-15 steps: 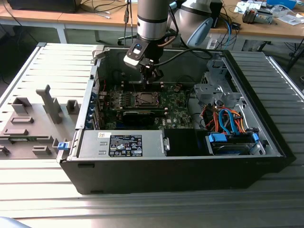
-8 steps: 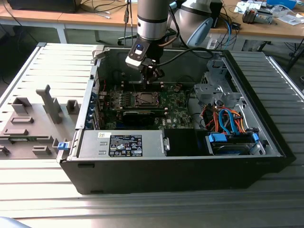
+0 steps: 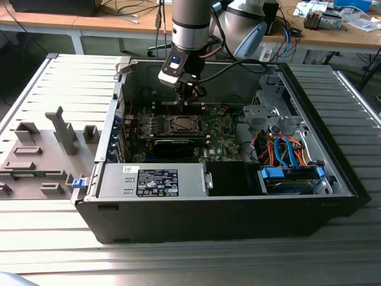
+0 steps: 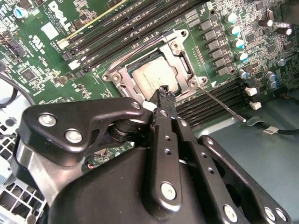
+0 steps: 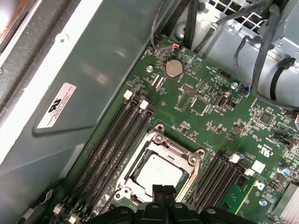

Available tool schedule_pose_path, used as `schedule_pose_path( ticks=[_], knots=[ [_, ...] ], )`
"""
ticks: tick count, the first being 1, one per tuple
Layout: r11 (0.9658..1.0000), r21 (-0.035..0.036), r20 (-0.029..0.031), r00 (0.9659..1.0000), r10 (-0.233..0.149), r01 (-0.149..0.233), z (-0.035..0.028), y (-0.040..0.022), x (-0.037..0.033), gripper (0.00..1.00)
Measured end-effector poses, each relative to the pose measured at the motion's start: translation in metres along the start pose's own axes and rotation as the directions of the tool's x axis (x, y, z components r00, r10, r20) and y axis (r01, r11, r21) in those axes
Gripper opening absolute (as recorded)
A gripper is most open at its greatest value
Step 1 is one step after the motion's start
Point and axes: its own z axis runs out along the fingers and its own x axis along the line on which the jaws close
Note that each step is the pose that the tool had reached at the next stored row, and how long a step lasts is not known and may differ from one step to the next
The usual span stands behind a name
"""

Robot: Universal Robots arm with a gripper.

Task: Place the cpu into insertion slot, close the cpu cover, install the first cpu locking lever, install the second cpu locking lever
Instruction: 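Install the first cpu locking lever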

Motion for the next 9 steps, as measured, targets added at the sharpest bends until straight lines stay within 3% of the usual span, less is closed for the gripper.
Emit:
schedule_pose_path(
  ticks=[9],
  knots=[
    [0.9992, -0.0006, 0.0006, 0.9992, -0.039, 0.039, 0.0000, 0.0000, 0.0000, 0.11]
  ],
)
